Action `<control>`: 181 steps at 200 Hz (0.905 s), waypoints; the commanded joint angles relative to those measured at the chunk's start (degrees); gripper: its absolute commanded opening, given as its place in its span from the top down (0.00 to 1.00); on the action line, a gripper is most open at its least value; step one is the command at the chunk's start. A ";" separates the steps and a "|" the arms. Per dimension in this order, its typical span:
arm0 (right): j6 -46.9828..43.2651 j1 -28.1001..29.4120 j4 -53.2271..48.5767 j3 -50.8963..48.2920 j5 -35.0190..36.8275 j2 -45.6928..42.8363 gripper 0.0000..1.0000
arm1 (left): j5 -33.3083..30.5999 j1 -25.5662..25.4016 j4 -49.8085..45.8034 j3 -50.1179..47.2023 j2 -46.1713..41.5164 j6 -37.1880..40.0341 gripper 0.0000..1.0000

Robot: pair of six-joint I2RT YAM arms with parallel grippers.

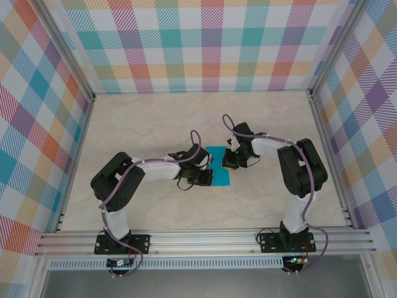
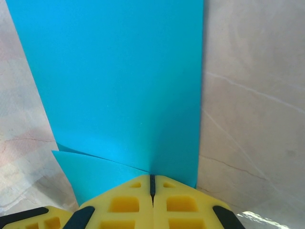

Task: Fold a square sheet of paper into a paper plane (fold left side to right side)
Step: Fold the triangle a second time at the center of the table.

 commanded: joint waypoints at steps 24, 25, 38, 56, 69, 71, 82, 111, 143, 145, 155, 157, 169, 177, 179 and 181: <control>-1.44 -0.27 -4.50 0.83 3.64 -6.40 0.99 | -1.00 0.25 -4.28 -0.68 2.46 0.13 0.97; -1.45 -0.20 -4.59 0.87 3.64 -6.54 0.99 | -1.02 0.24 -4.29 -0.69 2.46 0.09 0.97; -1.42 0.87 -5.25 0.45 3.07 -7.57 1.00 | -1.04 0.31 -4.34 -0.67 2.35 0.18 0.97; -0.11 2.89 -3.76 -1.19 0.84 -7.89 1.00 | -0.96 0.25 -4.26 -0.65 2.42 0.10 0.97; 1.33 4.47 -1.93 -2.20 -0.58 -7.31 1.00 | -0.86 0.24 -4.09 -0.66 2.43 0.02 0.97; 1.48 4.76 -1.74 -2.23 -0.78 -7.11 1.00 | -0.91 0.24 -4.12 -0.64 2.45 -0.02 0.97; 2.46 6.13 -0.64 -2.40 -1.39 -5.89 1.00 | -0.87 0.32 -4.13 -0.69 2.40 -0.02 0.97; 3.77 8.15 1.19 -1.56 -2.34 -2.79 1.00 | -0.95 0.25 -4.30 -0.67 2.42 0.08 0.98; 3.34 8.19 0.59 -0.89 -0.66 -0.81 1.00 | -1.12 0.25 -4.51 -0.66 2.36 0.08 0.98; 3.19 8.17 0.41 -0.92 -0.49 -0.72 1.00 | -1.12 0.24 -4.42 -0.75 2.37 0.11 0.98; 2.77 8.16 -0.10 -0.93 0.45 -0.13 1.00 | -1.21 0.30 -4.42 -0.77 2.26 0.06 0.98; 2.67 8.07 -0.27 -0.99 0.62 -0.03 1.00 | -1.21 0.25 -4.40 -0.73 2.28 0.10 0.98; 2.08 7.91 -0.77 -1.02 1.54 0.61 1.00 | -1.30 0.31 -4.41 -0.78 2.28 0.01 0.98; 1.63 7.70 -1.44 -1.00 2.30 0.87 1.00 | -1.21 0.32 -4.40 -0.73 2.30 0.04 0.98; 1.51 7.65 -1.62 -1.01 2.52 0.97 1.00 | -1.21 0.32 -4.42 -0.74 2.33 0.05 0.98; 1.41 7.62 -1.73 -0.97 2.77 1.02 1.00 | -1.21 0.26 -4.42 -0.77 2.34 0.06 0.98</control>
